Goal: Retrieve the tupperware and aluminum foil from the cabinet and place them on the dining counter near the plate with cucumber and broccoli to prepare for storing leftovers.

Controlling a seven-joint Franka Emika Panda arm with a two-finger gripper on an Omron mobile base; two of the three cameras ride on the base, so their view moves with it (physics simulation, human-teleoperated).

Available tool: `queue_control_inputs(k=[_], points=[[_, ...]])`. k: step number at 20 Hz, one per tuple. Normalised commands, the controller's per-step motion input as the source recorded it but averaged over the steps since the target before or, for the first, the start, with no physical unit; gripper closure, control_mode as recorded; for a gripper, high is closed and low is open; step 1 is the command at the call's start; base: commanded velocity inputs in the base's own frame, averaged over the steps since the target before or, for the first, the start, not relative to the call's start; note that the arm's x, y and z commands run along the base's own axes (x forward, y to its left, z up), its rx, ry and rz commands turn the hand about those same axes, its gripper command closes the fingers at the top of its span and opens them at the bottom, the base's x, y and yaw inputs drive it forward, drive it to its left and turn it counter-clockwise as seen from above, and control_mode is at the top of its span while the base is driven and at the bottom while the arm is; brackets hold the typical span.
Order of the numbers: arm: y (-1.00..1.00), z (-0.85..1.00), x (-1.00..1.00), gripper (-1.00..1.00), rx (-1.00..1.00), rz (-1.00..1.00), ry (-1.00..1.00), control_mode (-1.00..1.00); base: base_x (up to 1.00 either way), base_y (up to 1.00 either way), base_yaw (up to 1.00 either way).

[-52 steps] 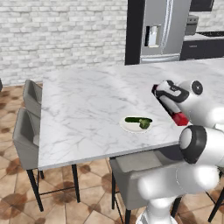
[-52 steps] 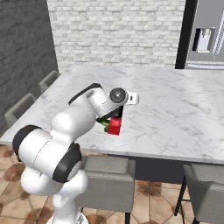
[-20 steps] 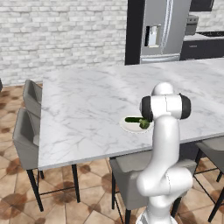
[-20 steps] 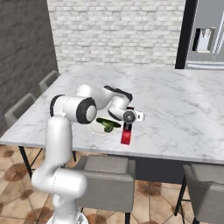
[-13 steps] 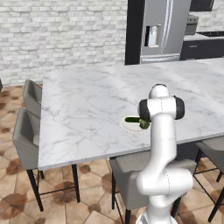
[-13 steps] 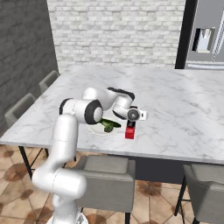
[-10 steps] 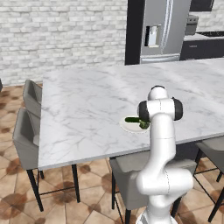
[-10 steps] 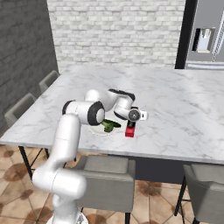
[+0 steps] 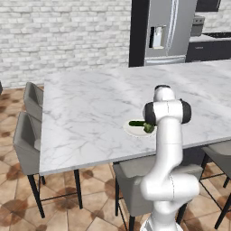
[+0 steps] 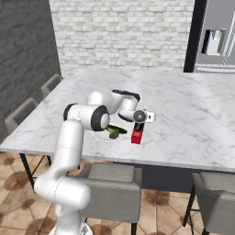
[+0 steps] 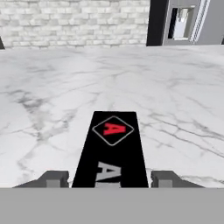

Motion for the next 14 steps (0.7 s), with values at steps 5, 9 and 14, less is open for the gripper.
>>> queue_control_inputs(k=[5,9,14], points=[[0.02,0.94,-0.96,-1.0,-0.07,0.0,-0.03,-1.0,0.0,0.0,0.0],[0.17,0.69,-0.97,-1.0,-0.13,0.0,0.0,-1.0,0.0,0.0,0.0],[0.3,0.96,-0.78,-1.0,-0.14,0.0,0.15,-1.0,0.0,0.0,0.0]])
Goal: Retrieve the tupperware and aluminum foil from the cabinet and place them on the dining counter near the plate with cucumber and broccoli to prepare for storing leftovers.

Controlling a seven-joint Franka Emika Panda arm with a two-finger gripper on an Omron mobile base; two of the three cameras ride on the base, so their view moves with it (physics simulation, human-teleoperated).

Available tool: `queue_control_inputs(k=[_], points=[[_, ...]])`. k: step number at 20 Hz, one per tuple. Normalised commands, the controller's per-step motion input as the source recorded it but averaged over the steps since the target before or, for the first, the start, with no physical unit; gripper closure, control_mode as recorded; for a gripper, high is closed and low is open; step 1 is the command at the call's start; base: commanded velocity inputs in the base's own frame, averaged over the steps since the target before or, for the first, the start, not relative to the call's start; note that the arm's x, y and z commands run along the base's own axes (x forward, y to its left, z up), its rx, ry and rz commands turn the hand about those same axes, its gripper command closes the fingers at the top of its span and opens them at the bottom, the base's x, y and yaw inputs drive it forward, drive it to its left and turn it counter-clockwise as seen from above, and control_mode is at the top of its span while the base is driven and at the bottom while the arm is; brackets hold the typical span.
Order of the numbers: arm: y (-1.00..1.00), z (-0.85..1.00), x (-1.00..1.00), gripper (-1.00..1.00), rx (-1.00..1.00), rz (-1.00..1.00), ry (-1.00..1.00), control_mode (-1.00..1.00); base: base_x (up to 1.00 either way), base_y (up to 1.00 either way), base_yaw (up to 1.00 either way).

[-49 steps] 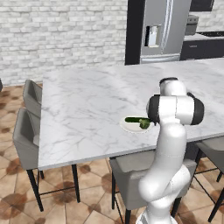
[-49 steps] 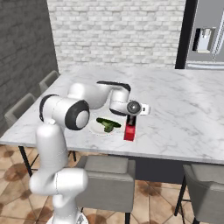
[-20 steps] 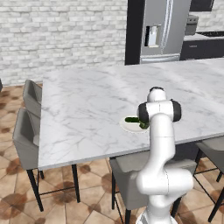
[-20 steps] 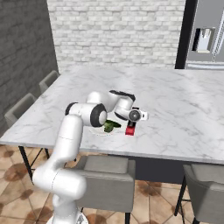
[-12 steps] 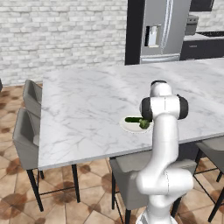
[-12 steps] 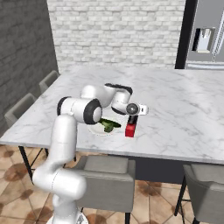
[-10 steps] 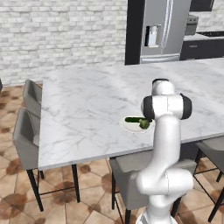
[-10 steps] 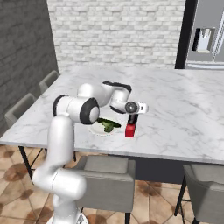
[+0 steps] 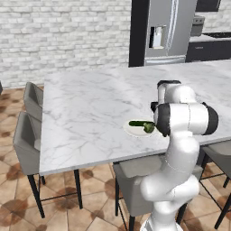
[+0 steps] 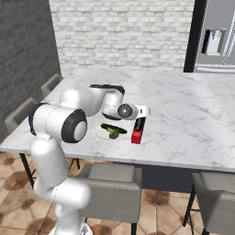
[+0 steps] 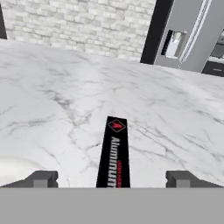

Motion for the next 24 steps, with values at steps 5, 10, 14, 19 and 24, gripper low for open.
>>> queue_control_inputs(k=[5,10,14,19,24], points=[[0.17,1.0,-0.95,-1.0,-0.14,0.0,0.31,-1.0,0.0,0.0,0.0],[0.09,1.0,-0.86,-1.0,-0.04,0.0,0.17,-1.0,0.0,0.0,0.0],[0.24,1.0,-0.35,-1.0,-0.01,0.0,0.05,-1.0,0.0,0.0,0.0],[0.27,1.0,-0.14,-1.0,-0.03,0.0,0.15,-1.0,0.0,0.0,0.0],[0.11,1.0,-0.25,-1.0,-0.07,0.01,0.33,-1.0,0.0,0.0,0.0]])
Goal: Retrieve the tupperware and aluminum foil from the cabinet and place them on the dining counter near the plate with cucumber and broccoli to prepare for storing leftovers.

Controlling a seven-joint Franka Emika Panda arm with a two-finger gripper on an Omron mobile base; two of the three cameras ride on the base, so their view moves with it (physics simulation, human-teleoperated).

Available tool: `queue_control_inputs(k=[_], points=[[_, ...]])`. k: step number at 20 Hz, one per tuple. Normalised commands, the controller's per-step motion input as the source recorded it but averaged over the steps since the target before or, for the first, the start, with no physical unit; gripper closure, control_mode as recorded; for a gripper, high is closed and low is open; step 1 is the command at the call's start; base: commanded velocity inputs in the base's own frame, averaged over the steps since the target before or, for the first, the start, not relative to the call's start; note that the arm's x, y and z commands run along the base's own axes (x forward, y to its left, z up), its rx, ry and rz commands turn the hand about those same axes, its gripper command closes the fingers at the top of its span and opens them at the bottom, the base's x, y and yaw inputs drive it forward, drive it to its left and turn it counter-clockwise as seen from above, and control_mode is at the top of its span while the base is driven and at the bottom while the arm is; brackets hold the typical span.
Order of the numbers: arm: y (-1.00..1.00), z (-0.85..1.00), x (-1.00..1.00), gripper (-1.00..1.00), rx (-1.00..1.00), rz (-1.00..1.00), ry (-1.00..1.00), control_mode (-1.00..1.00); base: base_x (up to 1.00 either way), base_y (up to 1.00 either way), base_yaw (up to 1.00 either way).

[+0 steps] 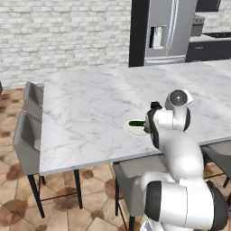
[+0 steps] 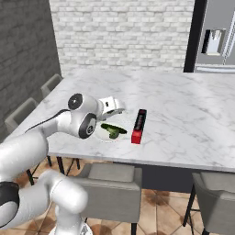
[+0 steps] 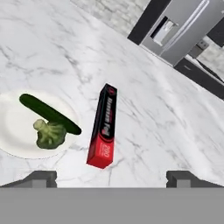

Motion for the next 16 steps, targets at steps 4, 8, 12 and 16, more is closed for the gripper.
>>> queue_control_inputs(k=[4,8,12,16], points=[[0.24,0.91,-0.69,-1.0,-0.14,0.04,0.24,-1.0,0.0,0.0,0.0],[0.43,0.16,-0.98,-1.0,-0.13,0.07,0.0,-1.0,0.0,0.0,0.0],[0.45,-0.03,-1.0,-1.0,-0.06,0.11,-0.14,-1.0,0.0,0.0,0.0],[0.01,0.0,-0.81,-1.0,0.0,0.09,-0.02,-1.0,0.0,0.0,0.0]])
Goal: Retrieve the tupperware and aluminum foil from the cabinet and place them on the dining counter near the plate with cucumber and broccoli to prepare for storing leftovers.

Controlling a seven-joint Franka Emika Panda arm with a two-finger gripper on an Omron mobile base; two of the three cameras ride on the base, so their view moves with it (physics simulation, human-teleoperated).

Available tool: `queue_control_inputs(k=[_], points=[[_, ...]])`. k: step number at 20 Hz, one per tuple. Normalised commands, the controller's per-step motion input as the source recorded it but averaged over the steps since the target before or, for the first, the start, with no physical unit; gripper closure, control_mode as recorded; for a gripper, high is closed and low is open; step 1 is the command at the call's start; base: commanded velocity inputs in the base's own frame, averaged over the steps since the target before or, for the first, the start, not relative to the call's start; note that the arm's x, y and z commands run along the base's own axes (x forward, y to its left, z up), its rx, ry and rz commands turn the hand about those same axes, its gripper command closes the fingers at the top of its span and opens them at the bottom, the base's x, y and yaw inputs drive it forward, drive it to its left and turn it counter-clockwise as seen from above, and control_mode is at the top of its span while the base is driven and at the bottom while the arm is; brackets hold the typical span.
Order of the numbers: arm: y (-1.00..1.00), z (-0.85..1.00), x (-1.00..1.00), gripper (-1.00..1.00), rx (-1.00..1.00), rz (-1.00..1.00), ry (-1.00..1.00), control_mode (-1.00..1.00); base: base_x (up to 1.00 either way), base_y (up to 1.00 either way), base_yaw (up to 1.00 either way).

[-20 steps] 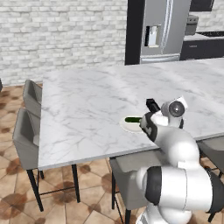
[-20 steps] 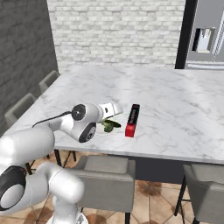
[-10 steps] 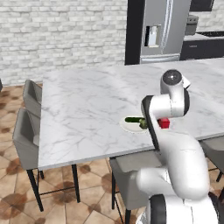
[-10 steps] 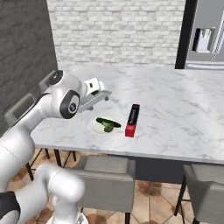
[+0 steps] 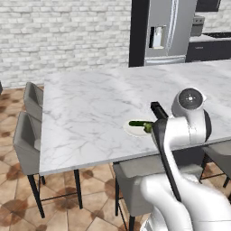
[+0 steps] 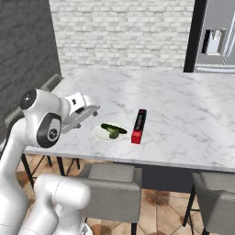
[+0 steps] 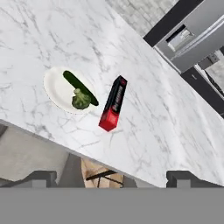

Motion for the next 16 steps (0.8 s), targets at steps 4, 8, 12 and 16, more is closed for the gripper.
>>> queue_control_inputs(k=[4,8,12,16], points=[[0.0,0.0,0.0,-1.0,0.0,0.0,0.0,1.0,-0.27,-0.44,-0.02],[0.0,0.0,0.0,-1.0,0.0,0.0,0.0,1.0,0.0,-0.62,-0.29],[0.0,0.0,0.0,-1.0,0.0,0.0,0.0,1.0,0.01,-0.72,-0.5],[0.0,0.0,0.0,-1.0,0.0,0.0,0.0,1.0,0.0,-0.58,-0.73]])
